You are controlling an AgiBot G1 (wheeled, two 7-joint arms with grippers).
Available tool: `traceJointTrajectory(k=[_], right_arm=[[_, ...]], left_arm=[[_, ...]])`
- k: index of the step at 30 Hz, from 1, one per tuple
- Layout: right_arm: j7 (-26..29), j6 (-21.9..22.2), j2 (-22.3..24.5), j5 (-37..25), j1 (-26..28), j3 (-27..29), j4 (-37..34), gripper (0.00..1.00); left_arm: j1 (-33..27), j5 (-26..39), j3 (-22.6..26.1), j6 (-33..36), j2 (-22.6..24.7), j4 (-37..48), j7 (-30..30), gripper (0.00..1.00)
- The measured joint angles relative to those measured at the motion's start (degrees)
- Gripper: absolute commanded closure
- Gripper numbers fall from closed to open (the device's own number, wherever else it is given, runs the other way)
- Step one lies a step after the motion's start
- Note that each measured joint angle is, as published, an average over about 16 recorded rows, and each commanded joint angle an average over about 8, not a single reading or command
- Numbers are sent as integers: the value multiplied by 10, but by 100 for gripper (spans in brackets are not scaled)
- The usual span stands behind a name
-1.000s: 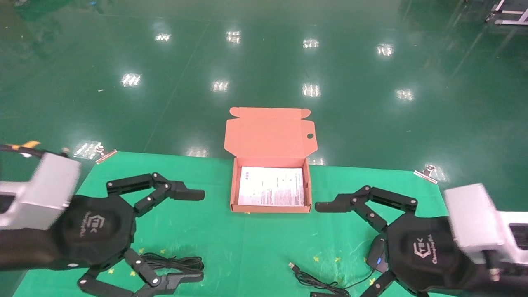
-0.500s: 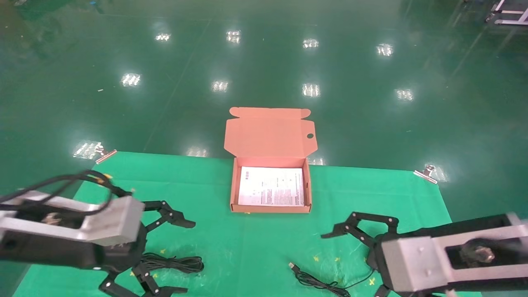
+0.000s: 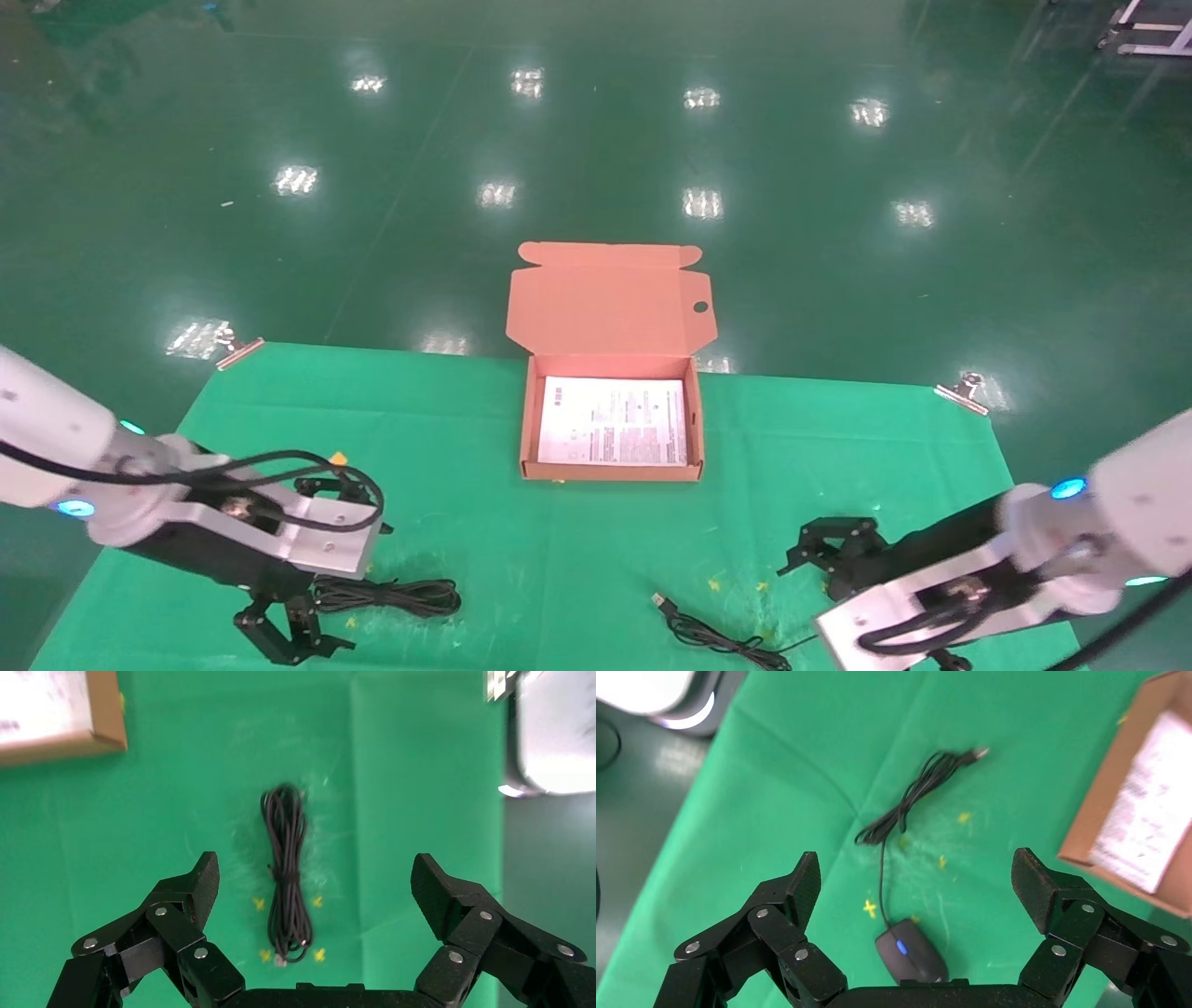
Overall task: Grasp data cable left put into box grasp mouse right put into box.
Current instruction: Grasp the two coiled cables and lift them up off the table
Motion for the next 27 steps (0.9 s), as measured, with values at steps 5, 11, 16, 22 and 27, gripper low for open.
traceJointTrajectory(k=[5, 11, 16, 22, 27], right_arm=[[13, 29, -25, -48, -15, -25, -15, 0], [36, 67, -49, -81, -43, -38, -47, 0], [48, 96, -68, -96, -64, -44, -82, 0], [53, 124, -92, -103, -81, -47, -127, 0], [50, 143, -113, -106, -89, -49, -161, 0]], left_arm=[[16, 53, 23, -42, 28, 30, 0, 0], [42, 88, 35, -91, 52, 66, -4, 0], [57, 91, 35, -119, 70, 112, -4, 0], [65, 79, 28, -142, 92, 188, 7, 0], [63, 67, 21, -161, 112, 258, 24, 0]])
